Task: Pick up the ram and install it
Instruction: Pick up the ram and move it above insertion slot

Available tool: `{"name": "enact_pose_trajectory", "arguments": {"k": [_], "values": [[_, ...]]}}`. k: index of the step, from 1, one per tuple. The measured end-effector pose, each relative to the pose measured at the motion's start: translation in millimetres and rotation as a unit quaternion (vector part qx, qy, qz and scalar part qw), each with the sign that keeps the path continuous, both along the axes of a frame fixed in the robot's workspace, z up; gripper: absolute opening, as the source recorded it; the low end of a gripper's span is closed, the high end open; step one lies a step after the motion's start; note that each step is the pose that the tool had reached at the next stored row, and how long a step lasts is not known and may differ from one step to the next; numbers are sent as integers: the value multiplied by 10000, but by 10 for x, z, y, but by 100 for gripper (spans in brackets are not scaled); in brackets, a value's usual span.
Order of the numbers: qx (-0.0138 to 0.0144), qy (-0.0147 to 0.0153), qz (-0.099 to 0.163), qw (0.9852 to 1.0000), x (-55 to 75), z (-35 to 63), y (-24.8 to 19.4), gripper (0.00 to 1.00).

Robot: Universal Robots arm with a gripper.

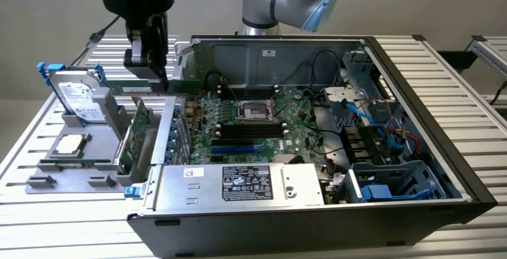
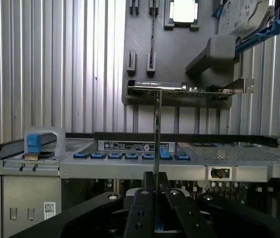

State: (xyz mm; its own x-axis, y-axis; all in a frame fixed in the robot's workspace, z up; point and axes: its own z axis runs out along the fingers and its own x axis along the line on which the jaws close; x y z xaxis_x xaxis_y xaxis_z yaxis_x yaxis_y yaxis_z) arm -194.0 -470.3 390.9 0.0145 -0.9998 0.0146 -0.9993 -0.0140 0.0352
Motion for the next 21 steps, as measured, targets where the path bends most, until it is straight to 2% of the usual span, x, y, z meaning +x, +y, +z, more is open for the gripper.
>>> {"name": "enact_pose_trajectory", "arguments": {"k": [21], "values": [[0,0,21,10000,520,1,112,15]]}}
